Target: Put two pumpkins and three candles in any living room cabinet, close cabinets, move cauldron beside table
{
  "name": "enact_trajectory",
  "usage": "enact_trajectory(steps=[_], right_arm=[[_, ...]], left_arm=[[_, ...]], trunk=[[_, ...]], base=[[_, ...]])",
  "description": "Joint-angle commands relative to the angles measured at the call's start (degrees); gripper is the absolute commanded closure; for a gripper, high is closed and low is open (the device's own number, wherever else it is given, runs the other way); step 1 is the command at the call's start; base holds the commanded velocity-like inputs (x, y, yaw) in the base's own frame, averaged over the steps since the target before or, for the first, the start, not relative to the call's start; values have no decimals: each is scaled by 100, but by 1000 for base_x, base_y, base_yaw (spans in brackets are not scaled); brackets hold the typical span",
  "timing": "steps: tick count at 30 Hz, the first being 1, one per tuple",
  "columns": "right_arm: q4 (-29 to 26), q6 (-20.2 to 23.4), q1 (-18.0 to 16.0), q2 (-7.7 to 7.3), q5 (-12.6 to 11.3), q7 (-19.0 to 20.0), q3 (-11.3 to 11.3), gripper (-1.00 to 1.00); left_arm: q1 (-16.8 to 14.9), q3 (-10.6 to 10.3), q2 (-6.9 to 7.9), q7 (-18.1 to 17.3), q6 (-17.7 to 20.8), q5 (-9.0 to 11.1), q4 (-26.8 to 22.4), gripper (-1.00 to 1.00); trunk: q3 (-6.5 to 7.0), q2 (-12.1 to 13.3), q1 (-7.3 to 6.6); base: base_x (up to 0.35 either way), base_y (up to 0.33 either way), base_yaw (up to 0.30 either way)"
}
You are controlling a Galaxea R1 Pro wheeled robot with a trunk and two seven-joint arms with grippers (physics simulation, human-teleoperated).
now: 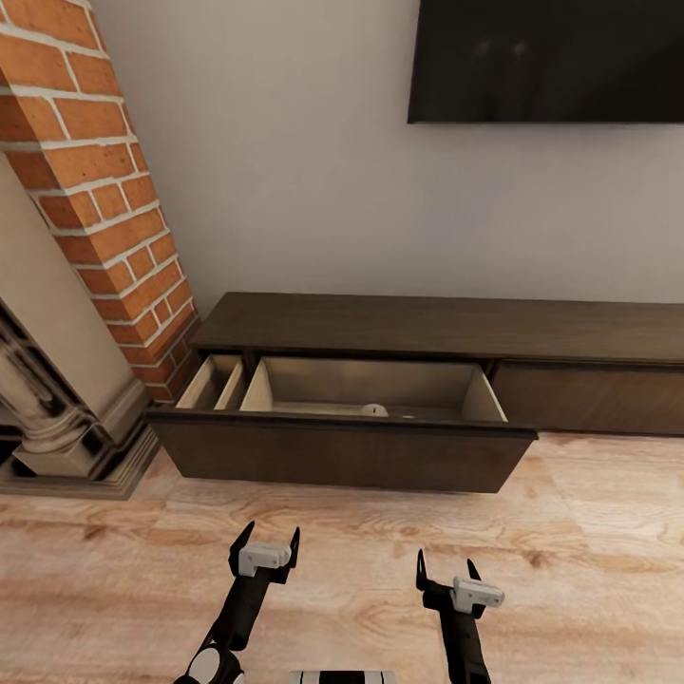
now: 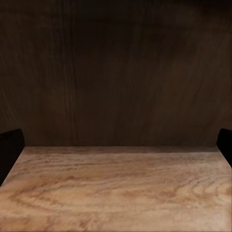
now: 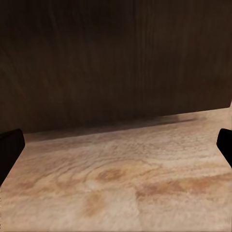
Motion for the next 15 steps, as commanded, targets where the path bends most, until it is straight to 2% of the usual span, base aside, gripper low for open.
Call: enact_trajectory(steps=[1,7,15], right_arm=[[1,-13,-4,-1,-24,-44,71,-100],[-7,-16,-4,-6,-26,-50,233,-100],[3,3,-4,-5,-43,-52,257,-100]], left_arm=[[-6,-35,13,58,-20,20,-2,-100],[-3,-39,30,56,-20,14,-5,-100],[-7,-42,33,54,-20,14,-3,-100]], trunk=[[-4,-2,-1],[-4,-2,-1],[-4,-2,-1]], base=[[13,0,0],[6,0,0],[0,0,0]])
